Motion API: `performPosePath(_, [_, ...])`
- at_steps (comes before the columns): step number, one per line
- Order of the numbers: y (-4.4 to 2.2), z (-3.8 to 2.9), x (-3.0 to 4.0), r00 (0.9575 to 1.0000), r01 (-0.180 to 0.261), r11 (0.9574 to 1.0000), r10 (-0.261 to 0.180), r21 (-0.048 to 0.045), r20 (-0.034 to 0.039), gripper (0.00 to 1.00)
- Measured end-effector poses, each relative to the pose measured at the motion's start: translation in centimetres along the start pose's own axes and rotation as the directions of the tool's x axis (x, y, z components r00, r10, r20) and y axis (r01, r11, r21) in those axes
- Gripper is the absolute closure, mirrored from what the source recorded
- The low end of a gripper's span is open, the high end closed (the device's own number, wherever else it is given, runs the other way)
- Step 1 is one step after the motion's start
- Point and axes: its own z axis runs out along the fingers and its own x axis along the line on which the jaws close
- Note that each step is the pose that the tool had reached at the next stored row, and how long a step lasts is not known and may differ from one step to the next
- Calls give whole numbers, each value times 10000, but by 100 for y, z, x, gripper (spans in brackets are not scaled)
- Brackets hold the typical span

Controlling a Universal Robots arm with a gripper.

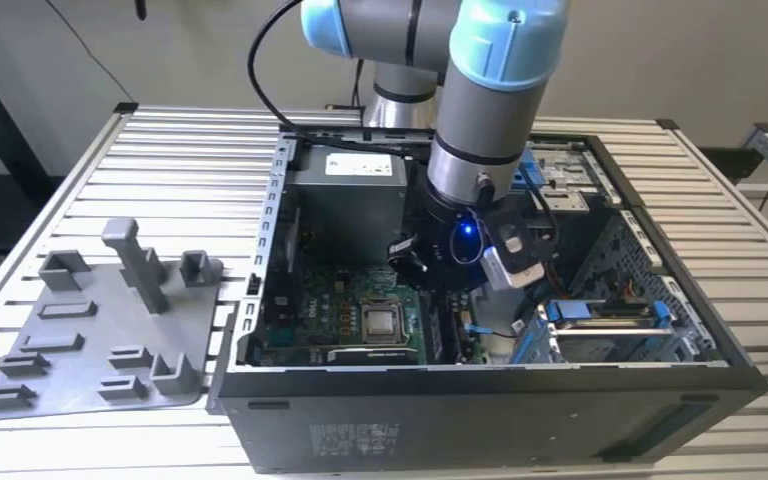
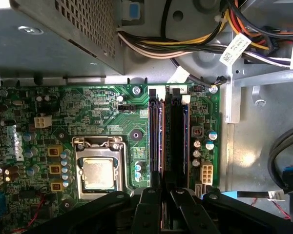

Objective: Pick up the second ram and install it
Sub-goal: 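Insert the second ram into the second slot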

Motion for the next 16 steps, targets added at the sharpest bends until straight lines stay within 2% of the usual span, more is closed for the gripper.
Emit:
performPosePath(7, [1,-1,0,10000,24,10000,-24,1,4,86])
performPosePath(16, [-1,-2,-3,9996,264,9997,-264,11,24,86])
